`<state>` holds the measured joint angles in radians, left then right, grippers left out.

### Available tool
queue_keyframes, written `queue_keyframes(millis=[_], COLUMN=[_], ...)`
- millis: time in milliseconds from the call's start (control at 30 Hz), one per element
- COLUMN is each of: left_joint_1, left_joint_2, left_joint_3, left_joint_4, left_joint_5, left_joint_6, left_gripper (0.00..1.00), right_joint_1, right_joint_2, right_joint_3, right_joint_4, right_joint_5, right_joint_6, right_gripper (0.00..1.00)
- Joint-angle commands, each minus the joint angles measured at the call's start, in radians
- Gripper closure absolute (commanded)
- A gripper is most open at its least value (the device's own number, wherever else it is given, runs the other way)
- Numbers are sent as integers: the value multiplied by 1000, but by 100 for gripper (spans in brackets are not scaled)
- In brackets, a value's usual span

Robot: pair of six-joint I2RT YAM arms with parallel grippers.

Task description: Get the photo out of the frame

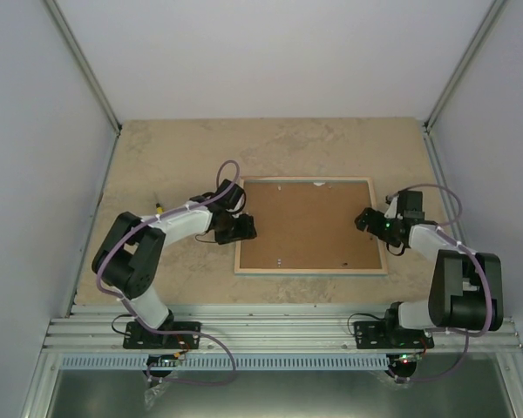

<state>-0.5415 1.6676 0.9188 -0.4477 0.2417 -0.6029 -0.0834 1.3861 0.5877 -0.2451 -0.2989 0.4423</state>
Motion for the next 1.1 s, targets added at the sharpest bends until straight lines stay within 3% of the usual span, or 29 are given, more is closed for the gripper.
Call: queue_keyframes(millis=[0, 267, 567, 833, 1067], left_joint_1=[-7, 74, 156, 156, 156], left_joint_2=[26, 103, 180, 96, 91], left_joint_3=[61, 169, 275, 232, 219], left_joint_4=[47, 42, -27, -131, -147], left_joint_5=[20, -53, -116, -214, -228], left_joint_6=[-6, 39, 86, 150, 173], left_gripper=[30, 30, 29, 25, 29], right_joint_1=[53, 182, 223, 222, 299], right_joint_2=[50, 215, 360, 268, 100], right_joint_3=[10, 172, 344, 348, 284], right_joint_4=[46, 150, 117, -40, -104], right_joint_5=[-76, -109, -31, 146, 172], right_joint_6=[58, 123, 105, -11, -122], right_gripper=[3, 3, 2, 2, 2])
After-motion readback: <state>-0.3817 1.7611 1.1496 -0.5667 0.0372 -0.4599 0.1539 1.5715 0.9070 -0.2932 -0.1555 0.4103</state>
